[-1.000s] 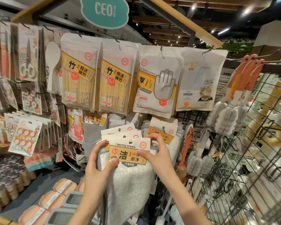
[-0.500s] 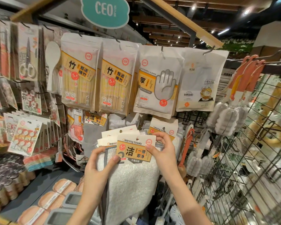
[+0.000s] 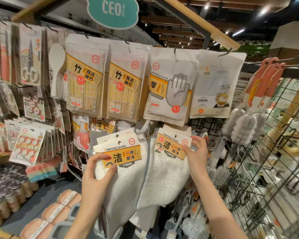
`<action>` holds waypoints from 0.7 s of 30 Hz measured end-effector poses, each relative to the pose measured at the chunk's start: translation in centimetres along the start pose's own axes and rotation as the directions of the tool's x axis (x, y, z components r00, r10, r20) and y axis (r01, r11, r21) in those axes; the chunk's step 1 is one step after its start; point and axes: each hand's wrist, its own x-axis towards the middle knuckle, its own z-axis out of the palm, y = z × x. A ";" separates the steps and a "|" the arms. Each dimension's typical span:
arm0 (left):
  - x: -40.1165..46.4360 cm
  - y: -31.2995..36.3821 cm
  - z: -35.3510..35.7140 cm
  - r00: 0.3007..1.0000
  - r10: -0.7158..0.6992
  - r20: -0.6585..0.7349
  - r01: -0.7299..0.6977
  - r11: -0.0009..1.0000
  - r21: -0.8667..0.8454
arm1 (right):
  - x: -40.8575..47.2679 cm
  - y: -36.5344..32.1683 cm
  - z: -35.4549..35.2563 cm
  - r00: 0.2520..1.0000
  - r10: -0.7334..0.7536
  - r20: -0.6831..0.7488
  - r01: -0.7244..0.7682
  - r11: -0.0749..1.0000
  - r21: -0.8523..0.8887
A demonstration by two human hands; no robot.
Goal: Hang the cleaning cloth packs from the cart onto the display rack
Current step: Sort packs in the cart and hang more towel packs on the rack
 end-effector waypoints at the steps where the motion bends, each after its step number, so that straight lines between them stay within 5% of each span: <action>1: 0.0 0.0 -0.1 1.000 0.000 -0.001 0.000 1.000 0.004 | 0.3 0.2 0.0 1.000 0.004 -0.011 -0.004 1.000 -0.010; 21: -0.1 0.0 -0.6 0.999 -0.047 0.023 0.047 0.998 -0.027 | 2.6 3.4 0.8 0.975 -0.158 -0.157 0.103 0.944 -0.314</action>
